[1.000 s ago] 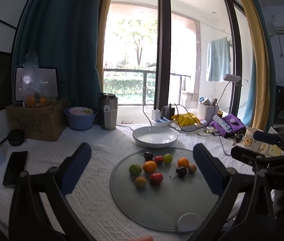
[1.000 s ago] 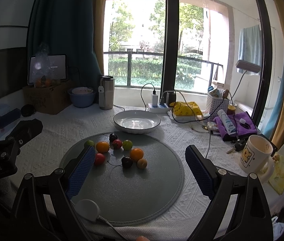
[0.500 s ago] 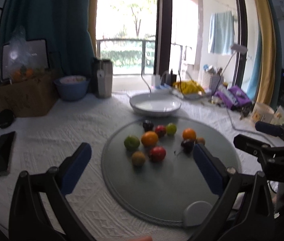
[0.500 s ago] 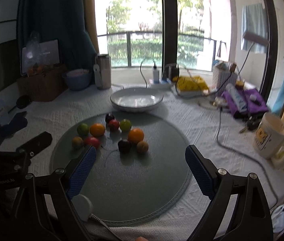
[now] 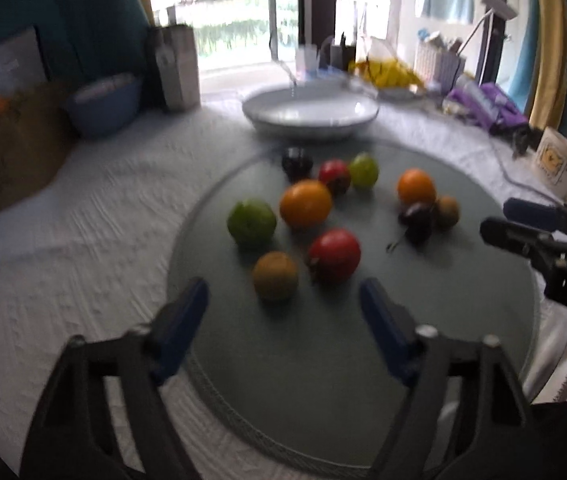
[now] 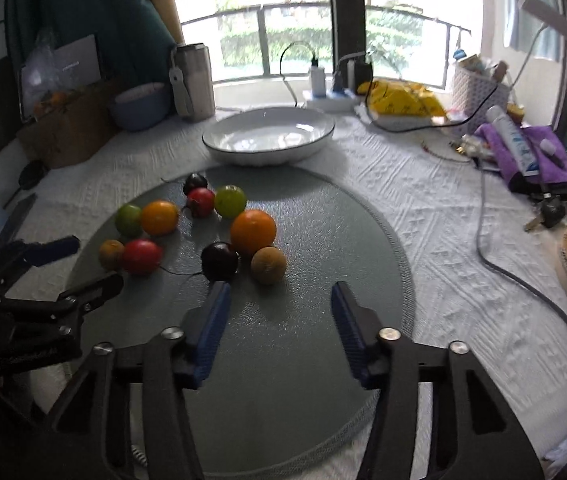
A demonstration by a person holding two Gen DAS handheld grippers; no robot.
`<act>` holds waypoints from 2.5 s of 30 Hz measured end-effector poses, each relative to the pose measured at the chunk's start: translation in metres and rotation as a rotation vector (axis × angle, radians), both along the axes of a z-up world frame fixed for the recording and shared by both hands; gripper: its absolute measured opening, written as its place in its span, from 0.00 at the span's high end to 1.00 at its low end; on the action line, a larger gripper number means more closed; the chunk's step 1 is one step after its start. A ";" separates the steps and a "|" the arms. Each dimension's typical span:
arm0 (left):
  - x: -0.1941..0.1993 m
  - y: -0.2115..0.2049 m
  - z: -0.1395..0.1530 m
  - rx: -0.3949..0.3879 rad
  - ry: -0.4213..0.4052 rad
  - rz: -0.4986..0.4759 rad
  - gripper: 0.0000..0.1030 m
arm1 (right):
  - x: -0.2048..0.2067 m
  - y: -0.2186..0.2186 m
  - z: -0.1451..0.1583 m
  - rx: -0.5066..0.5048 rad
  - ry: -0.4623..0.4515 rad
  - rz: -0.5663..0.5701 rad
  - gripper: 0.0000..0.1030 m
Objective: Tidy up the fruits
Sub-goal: 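Grasp the small brown kiwi fruit with the right gripper, then carry the brown kiwi to the white plate and release it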
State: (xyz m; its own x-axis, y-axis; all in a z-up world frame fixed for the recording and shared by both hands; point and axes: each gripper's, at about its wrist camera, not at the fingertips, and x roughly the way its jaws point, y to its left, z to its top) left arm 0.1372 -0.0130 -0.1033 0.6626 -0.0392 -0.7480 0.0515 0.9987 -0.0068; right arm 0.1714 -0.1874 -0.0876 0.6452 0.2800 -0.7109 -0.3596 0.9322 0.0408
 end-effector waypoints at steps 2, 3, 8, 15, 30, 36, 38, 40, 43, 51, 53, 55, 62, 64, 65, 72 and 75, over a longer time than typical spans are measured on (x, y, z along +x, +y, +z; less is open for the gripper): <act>0.006 0.003 -0.004 -0.012 0.032 0.000 0.40 | 0.008 0.001 -0.003 -0.002 0.012 0.011 0.53; 0.008 0.004 -0.005 -0.010 0.040 -0.001 0.42 | 0.011 0.001 -0.005 -0.002 0.017 0.015 0.54; 0.015 0.005 -0.005 0.004 0.057 -0.011 0.50 | 0.029 0.004 -0.011 -0.001 0.046 0.049 0.59; 0.021 -0.001 -0.004 0.000 0.055 -0.045 0.65 | 0.039 0.013 -0.019 -0.004 0.080 0.093 0.60; 0.010 0.001 0.022 -0.021 -0.021 -0.030 0.75 | 0.035 0.005 -0.005 0.017 0.018 0.102 0.75; 0.018 0.005 0.043 -0.040 -0.073 -0.027 0.75 | 0.042 0.001 0.013 0.019 -0.028 0.100 0.75; 0.026 0.007 0.047 -0.044 -0.084 -0.036 0.75 | 0.050 0.001 0.018 0.015 -0.039 0.096 0.75; 0.038 0.009 0.047 -0.051 -0.088 -0.043 0.75 | 0.058 0.001 0.020 0.007 -0.047 0.092 0.75; 0.056 0.013 0.048 -0.066 -0.078 -0.048 0.75 | 0.074 0.001 0.026 -0.003 -0.066 0.087 0.75; 0.107 0.016 0.051 -0.067 -0.088 -0.091 0.75 | 0.114 0.013 0.030 -0.004 -0.076 0.099 0.75; 0.120 0.015 0.050 -0.078 -0.085 -0.095 0.75 | 0.124 0.020 0.028 -0.006 -0.069 0.115 0.75; 0.131 0.015 0.049 -0.095 -0.080 -0.101 0.75 | 0.132 0.027 0.026 -0.001 -0.058 0.132 0.75; 0.171 0.015 0.042 -0.141 -0.038 -0.099 0.75 | 0.160 0.048 0.015 0.021 -0.017 0.172 0.75; 0.178 0.016 0.037 -0.148 -0.021 -0.092 0.75 | 0.166 0.050 0.009 0.022 0.004 0.174 0.75; 0.181 0.017 0.036 -0.154 -0.015 -0.090 0.75 | 0.169 0.050 0.006 0.022 0.013 0.173 0.75; 0.196 0.019 0.028 -0.174 0.012 -0.090 0.74 | 0.176 0.051 0.000 0.026 0.034 0.170 0.75; 0.199 0.017 0.027 -0.166 0.017 -0.095 0.74 | 0.177 0.051 -0.001 0.023 0.033 0.164 0.74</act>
State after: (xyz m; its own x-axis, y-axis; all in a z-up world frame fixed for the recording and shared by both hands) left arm 0.3361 0.0040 -0.0761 0.6373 -0.2251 -0.7370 0.1444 0.9743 -0.1727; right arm 0.3486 -0.1360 -0.0881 0.5657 0.3963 -0.7231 -0.5050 0.8598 0.0761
